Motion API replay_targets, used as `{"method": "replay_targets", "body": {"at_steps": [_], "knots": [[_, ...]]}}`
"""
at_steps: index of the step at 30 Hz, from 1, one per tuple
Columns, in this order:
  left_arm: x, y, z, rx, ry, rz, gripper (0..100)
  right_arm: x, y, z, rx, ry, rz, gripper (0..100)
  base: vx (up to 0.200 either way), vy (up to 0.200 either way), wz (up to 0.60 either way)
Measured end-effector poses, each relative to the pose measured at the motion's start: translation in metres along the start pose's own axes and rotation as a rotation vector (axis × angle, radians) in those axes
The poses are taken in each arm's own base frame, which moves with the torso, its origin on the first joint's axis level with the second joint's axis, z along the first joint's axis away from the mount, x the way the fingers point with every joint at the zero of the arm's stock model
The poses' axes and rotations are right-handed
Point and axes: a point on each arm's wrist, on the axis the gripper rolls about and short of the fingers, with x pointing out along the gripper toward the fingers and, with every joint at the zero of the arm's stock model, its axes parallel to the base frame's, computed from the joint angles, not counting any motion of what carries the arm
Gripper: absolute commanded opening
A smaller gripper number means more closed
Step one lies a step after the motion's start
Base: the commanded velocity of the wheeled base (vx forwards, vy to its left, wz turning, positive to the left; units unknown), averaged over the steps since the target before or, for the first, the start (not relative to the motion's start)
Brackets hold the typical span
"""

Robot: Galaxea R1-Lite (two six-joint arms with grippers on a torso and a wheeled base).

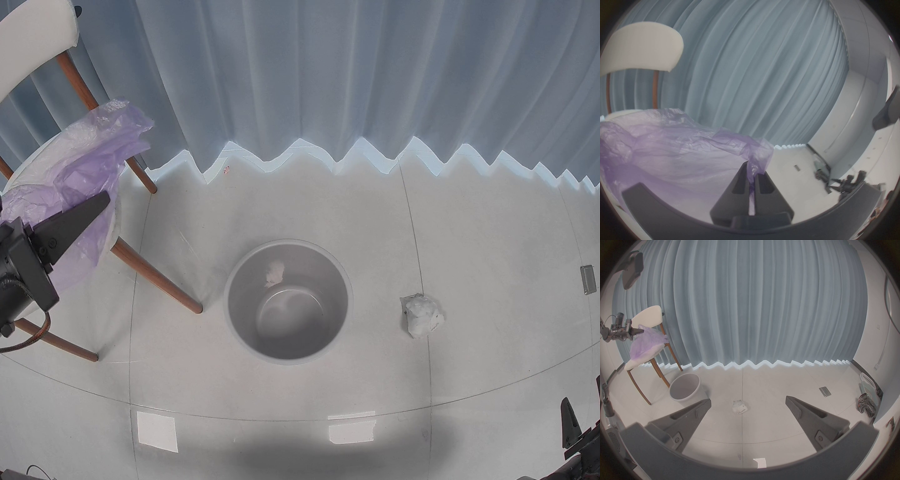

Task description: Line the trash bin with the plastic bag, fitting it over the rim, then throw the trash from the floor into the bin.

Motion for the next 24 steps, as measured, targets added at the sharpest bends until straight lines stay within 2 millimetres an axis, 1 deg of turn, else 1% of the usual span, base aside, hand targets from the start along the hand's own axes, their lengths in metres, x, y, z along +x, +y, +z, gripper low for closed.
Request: {"method": "replay_targets", "body": {"at_steps": [3, 7, 10, 15, 20, 24], "knots": [[0.004, -0.011, 0.004, -0.061, -0.004, -0.08, 0, 0.0, 0.0, 0.0, 0.0, 0.0, 0.001, 100, 0.0, 0.0, 0.0], [0.014, -0.025, 0.012, -0.113, -0.005, -0.175, 0, 0.0, 0.0, 0.0, 0.0, 0.0, 0.001, 100, 0.0, 0.0, 0.0], [0.023, -0.034, 0.017, -0.133, -0.002, -0.238, 0, 0.0, 0.0, 0.0, 0.0, 0.001, 0.0, 100, 0.0, 0.0, 0.0], [0.036, -0.044, 0.021, -0.139, 0.016, -0.343, 0, 0.0, 0.0, 0.0, 0.0, 0.001, 0.0, 100, 0.0, 0.0, 0.0], [0.047, -0.052, 0.018, -0.123, 0.036, -0.397, 0, 0.0, 0.0, 0.0, 0.0, 0.0, 0.0, 100, 0.0, 0.0, 0.0], [0.055, -0.058, 0.012, -0.112, 0.063, -0.423, 0, 0.0, 0.0, 0.0, 0.0, 0.001, 0.0, 100, 0.0, 0.0, 0.0]]}}
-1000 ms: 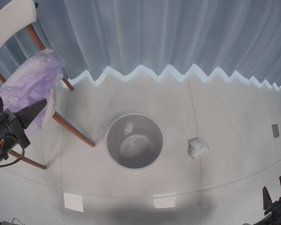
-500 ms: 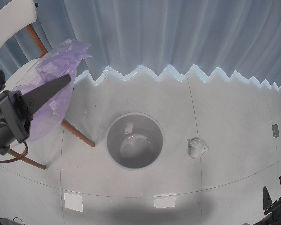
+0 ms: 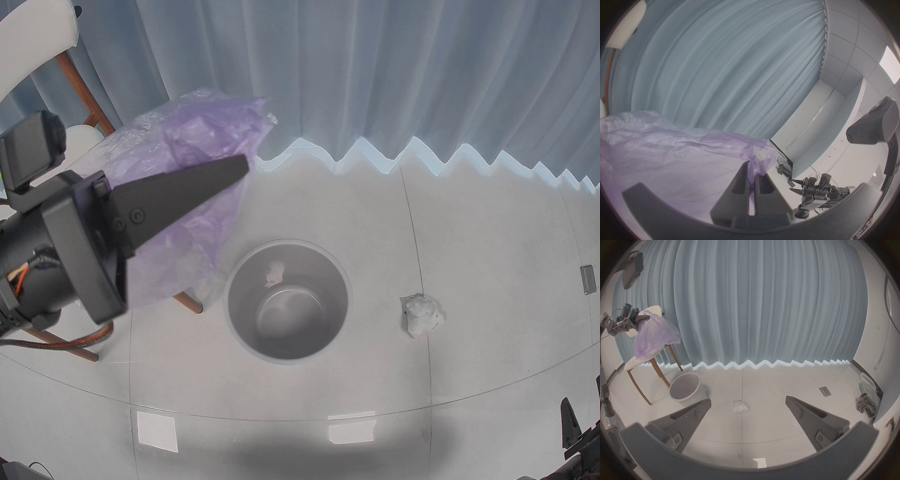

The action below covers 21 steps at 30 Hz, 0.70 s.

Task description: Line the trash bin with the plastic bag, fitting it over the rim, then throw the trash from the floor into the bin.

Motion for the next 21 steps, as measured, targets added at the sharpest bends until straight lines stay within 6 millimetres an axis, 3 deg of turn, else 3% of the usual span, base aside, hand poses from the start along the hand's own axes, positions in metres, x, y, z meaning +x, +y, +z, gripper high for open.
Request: {"method": "replay_targets", "body": {"at_steps": [11, 21], "knots": [[0.027, -0.013, 0.002, 0.038, 0.017, -0.16, 0, 0.0, 0.0, 0.0, 0.0, 0.0, 0.0, 100, 0.0, 0.0, 0.0], [0.038, -0.013, 0.007, 0.044, 0.01, -0.182, 0, 0.0, 0.0, 0.0, 0.0, -0.001, 0.0, 100, 0.0, 0.0, 0.0]]}}
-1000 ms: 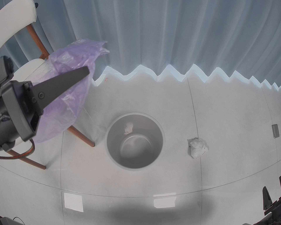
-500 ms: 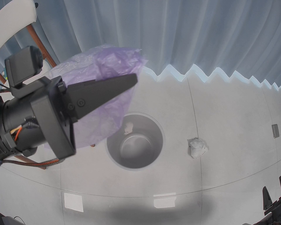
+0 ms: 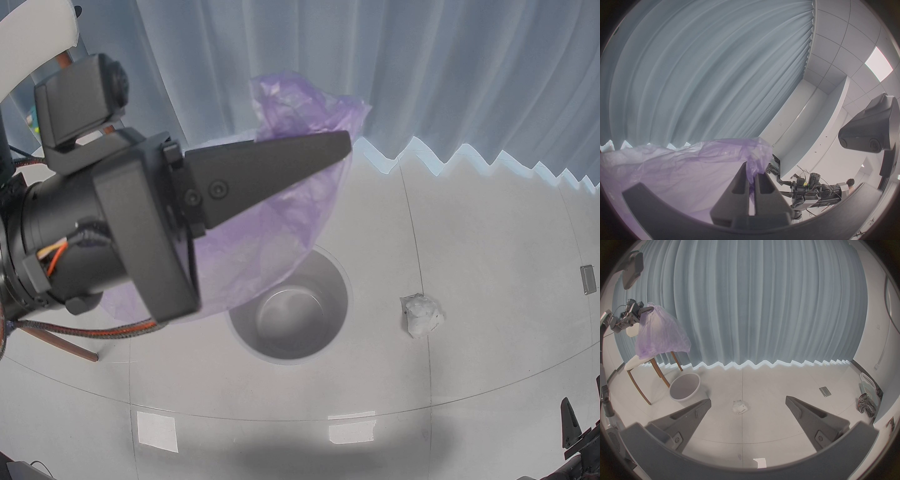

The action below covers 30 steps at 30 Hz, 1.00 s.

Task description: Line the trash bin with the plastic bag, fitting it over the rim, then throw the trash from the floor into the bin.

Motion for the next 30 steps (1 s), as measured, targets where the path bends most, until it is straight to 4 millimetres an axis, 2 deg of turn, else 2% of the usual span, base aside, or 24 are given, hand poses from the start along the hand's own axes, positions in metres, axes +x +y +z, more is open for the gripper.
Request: {"method": "replay_targets", "body": {"at_steps": [17, 23, 30], "knots": [[0.017, -0.001, 0.034, 0.039, -0.104, -0.023, 0, 0.0, 0.0, 0.0, 0.0, 0.0, 0.0, 100, 0.0, 0.0, 0.0], [0.017, 0.001, 0.03, 0.036, -0.092, -0.01, 0, 0.0, 0.0, 0.0, 0.0, 0.0, 0.0, 100, 0.0, 0.0, 0.0], [0.013, 0.012, 0.015, 0.033, -0.044, 0.042, 0, 0.0, 0.0, 0.0, 0.0, 0.0, 0.0, 100, 0.0, 0.0, 0.0]]}}
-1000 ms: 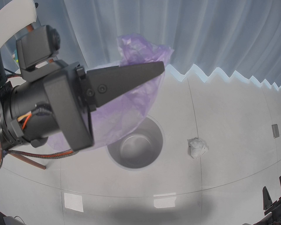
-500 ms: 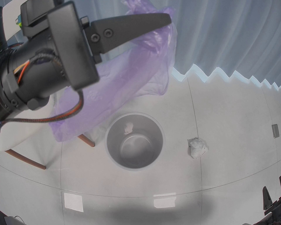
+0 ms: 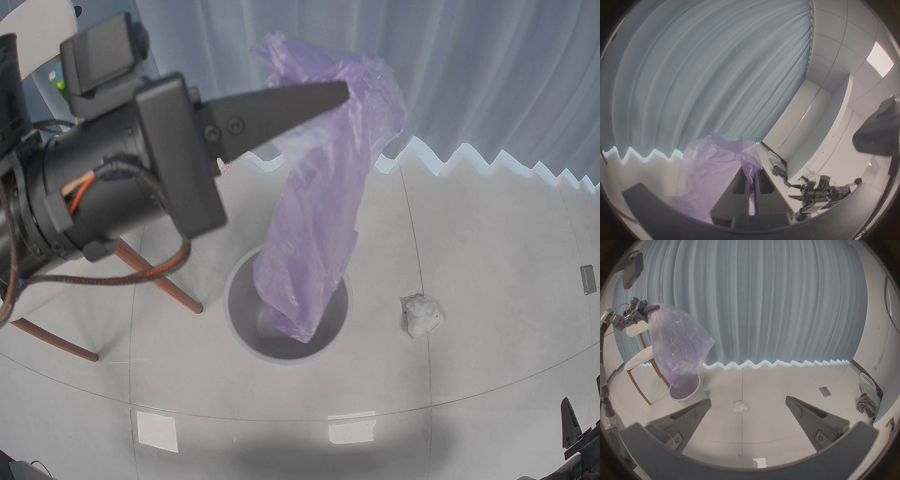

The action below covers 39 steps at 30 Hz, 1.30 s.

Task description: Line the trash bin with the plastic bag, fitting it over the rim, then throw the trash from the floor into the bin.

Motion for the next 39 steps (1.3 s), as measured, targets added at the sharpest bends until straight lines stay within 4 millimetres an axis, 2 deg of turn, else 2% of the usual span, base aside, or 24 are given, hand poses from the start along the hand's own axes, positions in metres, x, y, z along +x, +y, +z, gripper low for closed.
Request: {"method": "replay_targets", "body": {"at_steps": [10, 15, 21, 32, 35, 39], "knots": [[-0.021, 0.027, -0.044, 0.042, 0.134, 0.122, 0, 0.0, 0.0, 0.0, 0.0, 0.0, -0.001, 100, 0.0, 0.0, 0.0], [-0.034, 0.038, -0.057, 0.056, 0.123, 0.181, 0, 0.0, 0.0, 0.0, 0.0, 0.0, 0.0, 100, 0.0, 0.0, 0.0], [-0.047, 0.057, -0.051, 0.097, 0.072, 0.248, 0, 0.0, 0.0, 0.0, 0.0, 0.0, 0.0, 100, 0.0, 0.0, 0.0], [-0.072, 0.078, -0.033, 0.141, 0.05, 0.257, 0, 0.0, 0.0, 0.0, 0.0, 0.0, 0.0, 100, 0.0, 0.0, 0.0], [-0.079, 0.083, -0.034, 0.154, 0.055, 0.281, 0, 0.0, 0.0, 0.0, 0.0, 0.0, 0.0, 100, 0.0, 0.0, 0.0], [-0.087, 0.086, -0.047, 0.185, 0.099, 0.307, 0, 0.0, 0.0, 0.0, 0.0, 0.0, 0.0, 100, 0.0, 0.0, 0.0]]}}
